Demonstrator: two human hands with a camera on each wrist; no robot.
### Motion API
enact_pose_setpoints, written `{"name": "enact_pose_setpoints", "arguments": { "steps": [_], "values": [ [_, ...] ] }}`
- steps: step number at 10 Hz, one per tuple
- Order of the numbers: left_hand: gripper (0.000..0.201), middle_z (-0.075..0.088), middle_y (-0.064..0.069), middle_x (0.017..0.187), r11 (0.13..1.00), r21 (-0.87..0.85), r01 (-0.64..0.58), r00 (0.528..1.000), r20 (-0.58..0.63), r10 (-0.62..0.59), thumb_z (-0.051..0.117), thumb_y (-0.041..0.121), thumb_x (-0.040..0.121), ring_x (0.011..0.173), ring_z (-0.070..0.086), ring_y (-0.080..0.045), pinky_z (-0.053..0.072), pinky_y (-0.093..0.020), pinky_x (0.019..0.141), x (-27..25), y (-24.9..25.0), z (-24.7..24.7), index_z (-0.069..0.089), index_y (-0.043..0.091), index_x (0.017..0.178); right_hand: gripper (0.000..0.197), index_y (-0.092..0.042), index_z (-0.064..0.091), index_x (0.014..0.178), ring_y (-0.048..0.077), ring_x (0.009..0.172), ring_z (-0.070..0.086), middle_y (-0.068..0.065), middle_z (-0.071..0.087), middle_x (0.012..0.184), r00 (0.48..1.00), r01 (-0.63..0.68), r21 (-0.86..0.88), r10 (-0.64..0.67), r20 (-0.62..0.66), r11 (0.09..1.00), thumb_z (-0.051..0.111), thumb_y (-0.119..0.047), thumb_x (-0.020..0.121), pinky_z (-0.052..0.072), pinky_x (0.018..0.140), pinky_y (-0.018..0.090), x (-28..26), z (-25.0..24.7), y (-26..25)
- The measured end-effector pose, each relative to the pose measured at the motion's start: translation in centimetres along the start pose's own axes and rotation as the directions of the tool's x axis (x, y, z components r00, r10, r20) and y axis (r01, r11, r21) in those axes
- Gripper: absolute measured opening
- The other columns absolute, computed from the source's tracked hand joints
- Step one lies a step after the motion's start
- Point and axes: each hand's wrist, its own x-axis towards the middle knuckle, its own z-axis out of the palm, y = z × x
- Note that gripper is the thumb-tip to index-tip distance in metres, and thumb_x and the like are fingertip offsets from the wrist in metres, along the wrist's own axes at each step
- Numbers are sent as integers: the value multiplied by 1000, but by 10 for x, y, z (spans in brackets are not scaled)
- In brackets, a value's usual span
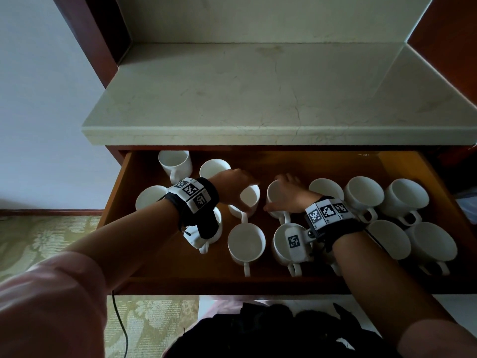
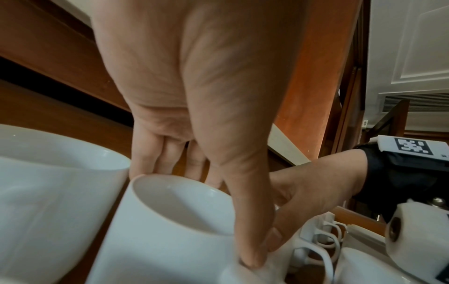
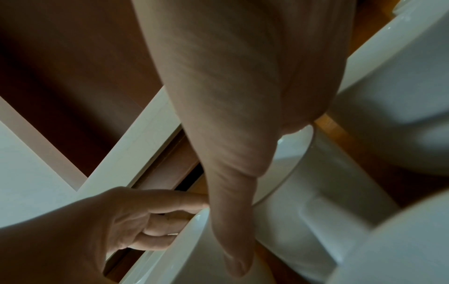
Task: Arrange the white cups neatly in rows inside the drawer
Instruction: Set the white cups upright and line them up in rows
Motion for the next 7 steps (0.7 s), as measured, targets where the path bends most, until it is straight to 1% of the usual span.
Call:
{"name": "enact_pose_setpoints", "arguments": {
  "steps": [1, 2, 4, 7],
  "values": [
    [78, 53, -3, 134, 1000, 16, -3, 1000, -2, 3, 73, 51, 74, 118, 53, -20, 47, -30, 91, 0, 2, -1, 45, 20, 140, 95, -14, 21, 146, 29, 139, 20, 9, 22, 149, 1000, 7, 3, -7, -7, 1000, 72, -50, 75, 25, 109, 39, -1, -1, -1],
    [79, 53, -2, 134, 1000, 26, -9, 1000, -1, 9, 72, 52, 74, 119, 53, -19, 46, -30, 91, 1, 2, -1, 44, 21, 141, 95, -14, 21, 146, 29, 139, 21, 9, 23, 149, 1000, 10, 8, -10, -10, 1000, 73, -50, 74, 26, 109, 39, -1, -1, 0],
    [80, 53, -2, 135, 1000, 3, -10, 1000, 2, 10, 73, 54, 72, 120, 53, -19, 47, -30, 94, 1, 0, -1, 46, 21, 140, 97, -14, 20, 146, 30, 139, 19, 9, 22, 149, 1000, 5, 18, -5, -3, 1000, 73, -51, 74, 25, 109, 40, 0, 0, 0],
    [80, 55, -2, 133, 1000, 24, 5, 1000, -1, -5, 73, 57, 70, 118, 54, -19, 49, -33, 93, 3, -1, 1, 47, 23, 138, 97, -14, 20, 146, 29, 139, 19, 9, 22, 150, 1000, 7, 14, -7, -8, 1000, 73, -51, 74, 25, 110, 39, -1, 0, 0]
  ]
}}
